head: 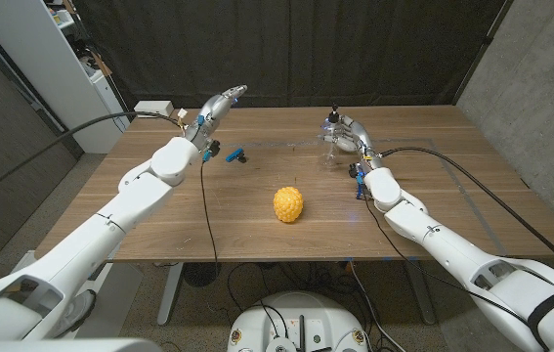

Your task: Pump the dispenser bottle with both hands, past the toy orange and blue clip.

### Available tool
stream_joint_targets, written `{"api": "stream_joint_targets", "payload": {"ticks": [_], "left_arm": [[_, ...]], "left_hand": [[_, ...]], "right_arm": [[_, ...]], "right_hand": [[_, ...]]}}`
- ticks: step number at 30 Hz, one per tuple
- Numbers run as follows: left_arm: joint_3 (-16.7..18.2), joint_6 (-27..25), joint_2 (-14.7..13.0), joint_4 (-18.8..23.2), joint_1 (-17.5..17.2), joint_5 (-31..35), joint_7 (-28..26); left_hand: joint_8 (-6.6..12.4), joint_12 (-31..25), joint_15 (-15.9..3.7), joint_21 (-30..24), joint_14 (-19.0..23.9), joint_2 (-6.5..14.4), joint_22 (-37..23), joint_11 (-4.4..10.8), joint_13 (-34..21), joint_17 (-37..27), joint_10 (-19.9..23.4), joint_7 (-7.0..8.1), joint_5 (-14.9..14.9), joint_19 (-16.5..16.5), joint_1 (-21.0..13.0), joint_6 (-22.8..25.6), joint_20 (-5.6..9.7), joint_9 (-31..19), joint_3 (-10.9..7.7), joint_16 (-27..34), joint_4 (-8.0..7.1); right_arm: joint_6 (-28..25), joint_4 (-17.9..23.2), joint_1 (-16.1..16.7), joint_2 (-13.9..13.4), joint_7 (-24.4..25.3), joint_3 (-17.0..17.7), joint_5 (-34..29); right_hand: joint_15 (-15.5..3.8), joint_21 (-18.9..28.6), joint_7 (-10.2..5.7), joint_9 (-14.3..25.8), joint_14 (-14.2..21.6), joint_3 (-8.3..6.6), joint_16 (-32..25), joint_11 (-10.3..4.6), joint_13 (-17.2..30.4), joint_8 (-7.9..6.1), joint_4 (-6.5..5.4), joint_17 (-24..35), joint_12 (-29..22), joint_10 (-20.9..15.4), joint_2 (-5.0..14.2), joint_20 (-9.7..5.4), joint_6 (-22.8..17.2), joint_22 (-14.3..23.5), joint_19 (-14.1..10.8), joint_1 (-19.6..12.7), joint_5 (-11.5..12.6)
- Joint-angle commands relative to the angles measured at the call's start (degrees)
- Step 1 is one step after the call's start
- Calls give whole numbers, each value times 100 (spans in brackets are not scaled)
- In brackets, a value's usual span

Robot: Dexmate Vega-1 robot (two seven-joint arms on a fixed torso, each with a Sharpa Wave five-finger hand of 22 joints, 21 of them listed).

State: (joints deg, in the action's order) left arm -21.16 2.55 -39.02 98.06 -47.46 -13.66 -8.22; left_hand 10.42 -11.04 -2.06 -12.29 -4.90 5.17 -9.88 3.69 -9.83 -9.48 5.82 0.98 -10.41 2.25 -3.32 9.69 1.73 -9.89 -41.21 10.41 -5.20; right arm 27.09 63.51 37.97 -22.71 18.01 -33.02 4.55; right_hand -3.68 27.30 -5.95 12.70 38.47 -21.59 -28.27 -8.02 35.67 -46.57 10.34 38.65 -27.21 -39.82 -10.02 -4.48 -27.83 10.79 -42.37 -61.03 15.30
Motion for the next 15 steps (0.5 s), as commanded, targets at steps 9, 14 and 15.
{"api": "stream_joint_targets", "payload": {"ticks": [9, 14, 15], "left_arm": [[236, 646, 465, -671, -356, -1157, -313], [232, 856, 656, -909, -366, -1291, -379], [238, 910, 700, -964, -370, -1341, -374]], "left_hand": [[16, -23, -235, -59, 150, 420, -6, 15, -5, -29, 58, 14, -29, -175, 39, 53, 261, -1, -38, 46, -5], [10, -18, -243, -70, 196, 412, -5, 18, -5, -27, 58, 23, -30, -236, 46, 50, 247, -1, -44, 48, -4], [10, -17, -245, -73, 204, 410, -5, 23, -5, -27, 60, 38, -31, -252, 48, 52, 247, -1, -45, 47, -4]], "right_arm": [[580, -1170, -499, 376, 240, -217, -172], [553, -1322, -559, 424, 353, -264, -230], [589, -1382, -579, 434, 362, -275, -235]], "right_hand": [[-968, 51, -92, 35, 6, 106, -9, -217, 91, -51, -19, 58, -3, -165, 1491, -519, -23, 19, 48, -1646, -8], [-971, 67, -112, 39, 12, 135, -4, -204, 112, -60, -21, 68, -4, -168, 1497, -537, -22, 19, 72, -1706, -15], [-974, 66, -122, 40, 15, 142, -4, -209, 118, -61, -22, 71, -1, -160, 1499, -549, -19, 18, 89, -1719, -17]]}}
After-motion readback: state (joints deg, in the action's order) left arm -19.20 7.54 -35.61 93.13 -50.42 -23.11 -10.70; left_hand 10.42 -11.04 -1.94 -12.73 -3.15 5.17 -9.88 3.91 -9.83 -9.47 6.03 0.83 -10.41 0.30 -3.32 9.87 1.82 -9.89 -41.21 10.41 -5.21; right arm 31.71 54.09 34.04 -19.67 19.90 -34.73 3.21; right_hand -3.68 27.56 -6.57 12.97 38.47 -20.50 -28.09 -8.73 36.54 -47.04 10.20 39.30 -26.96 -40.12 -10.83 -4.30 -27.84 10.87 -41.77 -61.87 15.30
